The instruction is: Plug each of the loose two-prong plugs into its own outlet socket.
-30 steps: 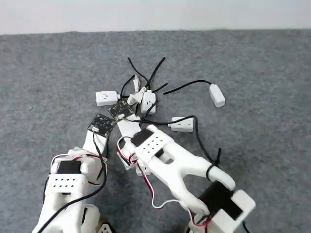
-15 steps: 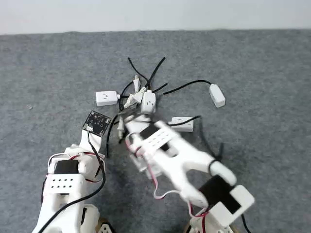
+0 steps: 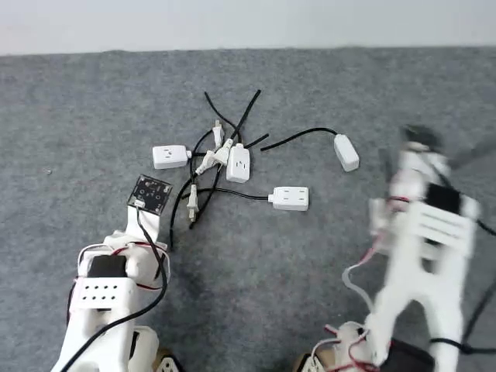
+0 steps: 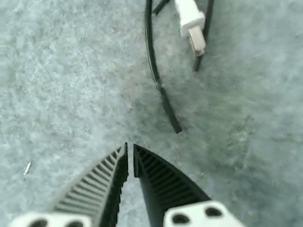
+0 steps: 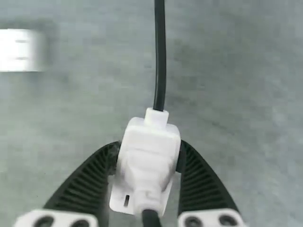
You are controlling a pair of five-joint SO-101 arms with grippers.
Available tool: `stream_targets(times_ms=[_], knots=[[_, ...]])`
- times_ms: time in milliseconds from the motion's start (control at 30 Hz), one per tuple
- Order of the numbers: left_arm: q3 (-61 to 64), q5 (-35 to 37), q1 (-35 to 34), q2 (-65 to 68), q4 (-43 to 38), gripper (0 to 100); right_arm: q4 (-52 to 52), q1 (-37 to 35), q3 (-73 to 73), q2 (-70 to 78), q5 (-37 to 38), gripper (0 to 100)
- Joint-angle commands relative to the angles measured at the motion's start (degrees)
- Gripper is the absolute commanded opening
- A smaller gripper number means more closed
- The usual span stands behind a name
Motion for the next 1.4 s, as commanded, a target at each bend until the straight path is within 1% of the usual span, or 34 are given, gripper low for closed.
stream_targets(times_ms=[0, 67, 133, 233, 333, 400, 467, 600, 633, 700, 800, 933, 1200, 1367], knots=[[-2.1, 2.8, 3.6, -0.5, -1.4, 2, -5.8, 12.0, 0.5, 2.1, 4.7, 0.9], [-2.2, 4.0, 5.6, -0.5, -1.3, 2, -8.9, 16.4, 0.8, 5.1, 6.6, 0.9], [-3.6, 5.9, 8.7, -0.5, 1.2, 5, -11.9, 20.0, 0.8, 8.5, 8.6, 1.9], [-8.0, 6.6, 15.4, 1.1, 5.7, 16, -14.4, 23.3, 0.5, 12.6, 12.0, 10.8], [-13.0, 6.1, 22.8, 6.4, 5.5, 25, -15.4, 25.1, 0.0, 14.5, 13.5, 22.3], [-18.7, 4.1, 27.8, 11.5, 5.8, 27, -15.7, 26.2, -0.2, 14.4, 14.4, 27.3], [-26.1, 3.0, 31.0, 18.4, 5.8, 27, -15.7, 26.9, -0.5, 14.3, 14.9, 28.3], [-42.8, 2.5, 33.0, 37.3, 6.0, 27, -15.6, 28.6, -1.2, 14.4, 14.8, 26.2], [-46.3, 1.3, 33.3, 41.8, 6.0, 27, -15.6, 29.0, -1.2, 14.5, 14.8, 25.8], [-52.5, -4.0, 34.0, 50.0, 6.0, 27, -16.4, 29.5, -1.3, 14.7, 14.9, 25.2], [-59.6, -11.2, 35.9, 58.5, 5.6, 27, -19.0, 30.3, -1.0, 14.9, 14.9, 25.3], [-67.7, -16.4, 37.5, 65.1, 5.5, 27, -20.5, 30.8, -1.0, 14.9, 14.9, 25.3], [-84.4, -17.1, 37.9, 76.3, 5.7, 28, -29.1, 29.2, 4.1, 14.8, 14.8, 25.2], [-93.1, -17.1, 37.6, 83.6, 6.0, 28, -31.0, 28.1, 6.0, 14.8, 14.8, 25.2]])
